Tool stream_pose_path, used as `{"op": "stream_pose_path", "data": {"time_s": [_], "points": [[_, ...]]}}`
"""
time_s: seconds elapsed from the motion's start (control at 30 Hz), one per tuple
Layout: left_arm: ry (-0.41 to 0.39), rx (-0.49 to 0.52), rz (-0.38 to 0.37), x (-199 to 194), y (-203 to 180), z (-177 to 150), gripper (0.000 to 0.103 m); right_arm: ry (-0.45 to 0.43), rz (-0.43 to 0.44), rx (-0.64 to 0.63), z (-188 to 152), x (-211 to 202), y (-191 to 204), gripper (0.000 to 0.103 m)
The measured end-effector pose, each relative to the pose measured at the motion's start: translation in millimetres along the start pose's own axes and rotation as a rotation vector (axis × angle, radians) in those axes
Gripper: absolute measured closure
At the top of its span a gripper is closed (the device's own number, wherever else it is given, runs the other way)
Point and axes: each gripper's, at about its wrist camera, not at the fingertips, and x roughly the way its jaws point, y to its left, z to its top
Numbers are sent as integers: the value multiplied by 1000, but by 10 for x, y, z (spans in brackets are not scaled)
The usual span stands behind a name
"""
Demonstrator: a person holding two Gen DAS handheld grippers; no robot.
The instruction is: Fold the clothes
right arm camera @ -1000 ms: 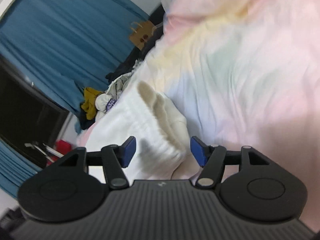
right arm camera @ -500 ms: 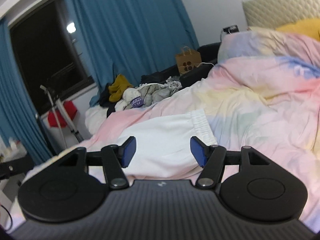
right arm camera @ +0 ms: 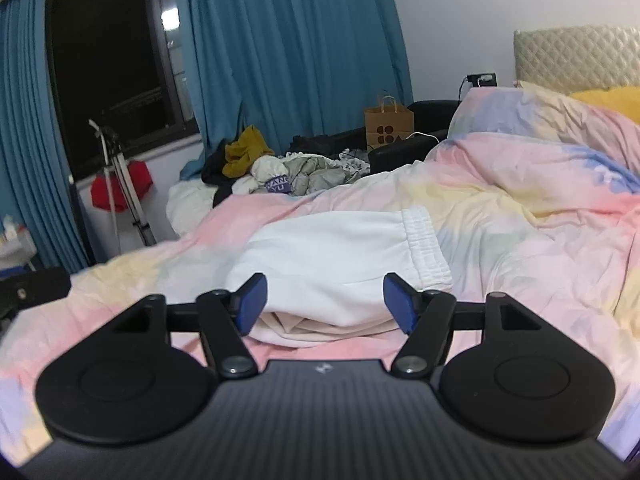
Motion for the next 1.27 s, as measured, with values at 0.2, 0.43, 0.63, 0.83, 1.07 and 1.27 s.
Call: {"op": "stream_pose_path", "data": {"time_s": [0.2, 0.43, 0.63, 0.83, 1.07, 1.27], "points": [[5, -13, 12, 35, 118, -15, 0, 10, -42, -24, -25, 56, 59, 13], [17, -42, 19, 95, 205, -16, 0, 23, -54, -51, -68, 87, 130, 13], [26, -45, 11, 113, 245, -11, 0, 25, -90, -59, -78, 96, 158, 13], [28, -25, -3, 83, 207, -12, 0, 30, -112, -65, -83, 93, 174, 13], [27, -7, 12, 60, 173, -20, 0, 31, -115, -62, -80, 91, 170, 13], [28, -6, 19, 56, 170, -23, 0, 33, -115, -61, -76, 90, 181, 13]]}}
